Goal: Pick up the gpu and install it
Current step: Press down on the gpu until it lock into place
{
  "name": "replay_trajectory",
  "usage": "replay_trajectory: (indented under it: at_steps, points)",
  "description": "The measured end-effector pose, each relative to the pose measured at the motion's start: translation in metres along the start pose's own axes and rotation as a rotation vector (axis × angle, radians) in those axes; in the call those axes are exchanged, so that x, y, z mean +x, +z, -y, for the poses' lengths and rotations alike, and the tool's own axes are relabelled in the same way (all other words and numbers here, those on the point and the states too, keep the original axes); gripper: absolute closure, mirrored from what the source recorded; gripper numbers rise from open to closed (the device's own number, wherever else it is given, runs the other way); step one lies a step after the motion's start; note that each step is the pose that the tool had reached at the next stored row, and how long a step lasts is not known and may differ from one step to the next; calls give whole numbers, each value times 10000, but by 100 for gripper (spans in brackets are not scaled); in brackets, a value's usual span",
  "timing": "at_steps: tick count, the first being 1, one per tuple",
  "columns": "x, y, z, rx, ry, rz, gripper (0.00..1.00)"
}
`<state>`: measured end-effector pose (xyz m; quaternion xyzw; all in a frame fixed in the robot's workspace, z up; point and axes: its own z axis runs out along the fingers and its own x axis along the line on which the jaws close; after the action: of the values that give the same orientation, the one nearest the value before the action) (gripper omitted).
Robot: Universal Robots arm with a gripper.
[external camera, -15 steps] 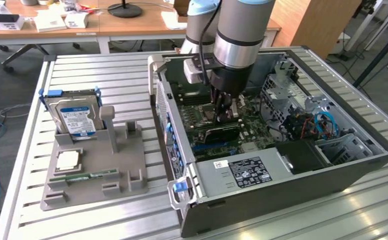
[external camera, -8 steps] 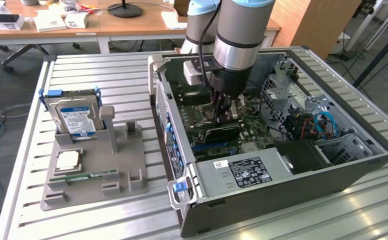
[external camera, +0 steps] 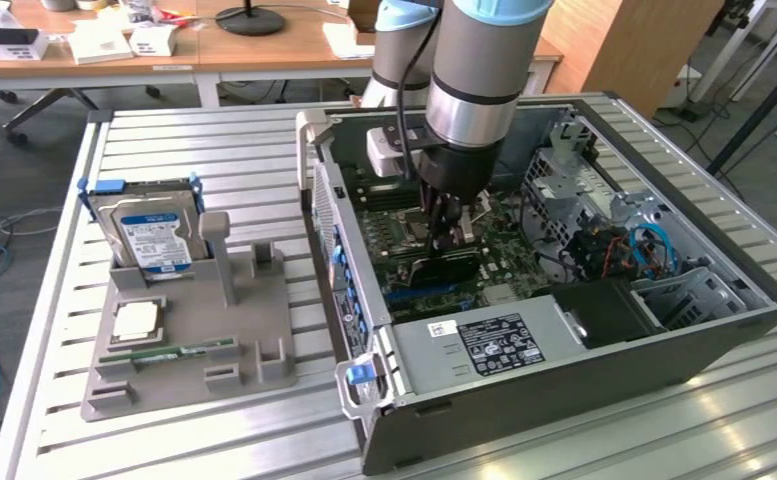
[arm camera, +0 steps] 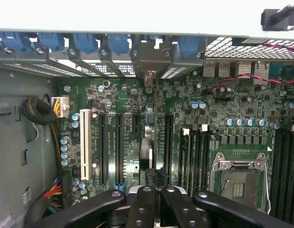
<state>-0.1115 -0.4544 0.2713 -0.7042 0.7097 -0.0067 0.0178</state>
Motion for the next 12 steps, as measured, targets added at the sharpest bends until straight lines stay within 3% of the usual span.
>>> replay_trajectory:
  at_steps: [12]
  points:
    - [0, 15, 0, 1, 0, 2, 90]
